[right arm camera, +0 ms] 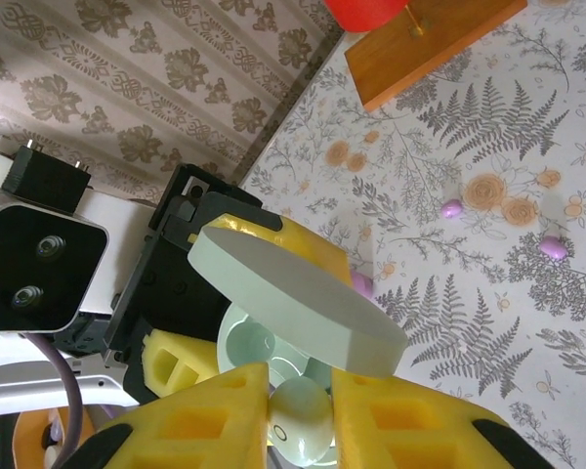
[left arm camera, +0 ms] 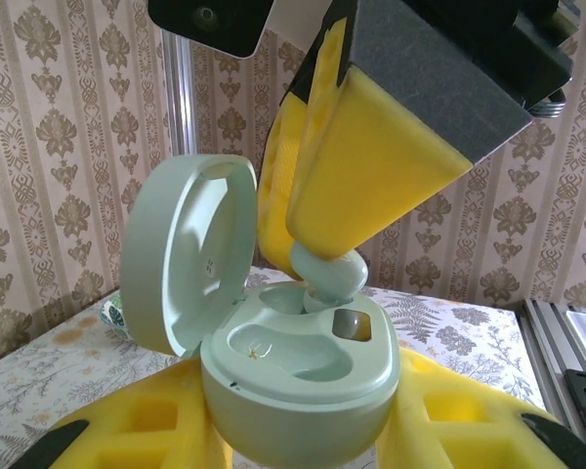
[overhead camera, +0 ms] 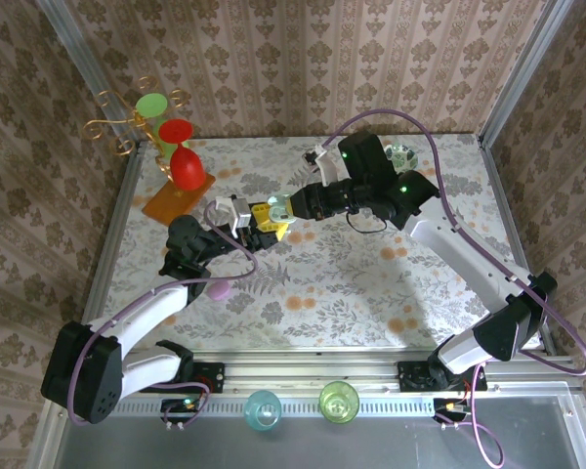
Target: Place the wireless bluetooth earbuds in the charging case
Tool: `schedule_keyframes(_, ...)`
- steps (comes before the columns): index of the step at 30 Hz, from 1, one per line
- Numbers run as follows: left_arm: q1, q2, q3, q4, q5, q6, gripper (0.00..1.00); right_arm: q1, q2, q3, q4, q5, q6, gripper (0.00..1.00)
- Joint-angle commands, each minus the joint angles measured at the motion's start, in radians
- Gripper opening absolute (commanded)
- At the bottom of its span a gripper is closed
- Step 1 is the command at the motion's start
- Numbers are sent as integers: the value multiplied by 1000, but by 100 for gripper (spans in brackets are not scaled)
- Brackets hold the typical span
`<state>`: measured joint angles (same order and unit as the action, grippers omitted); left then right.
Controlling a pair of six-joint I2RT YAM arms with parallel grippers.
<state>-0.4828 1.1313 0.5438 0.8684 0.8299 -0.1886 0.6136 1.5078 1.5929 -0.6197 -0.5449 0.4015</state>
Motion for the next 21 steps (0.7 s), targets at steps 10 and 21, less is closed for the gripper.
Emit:
schedule_keyframes(10,4,-11,15,71,12,-18,24,5,-4,46,-5,49,-6,44)
schedule_keyframes(21,50,-38,-2,68,12,-21,23,-31,-254,-216,210,212,14,60)
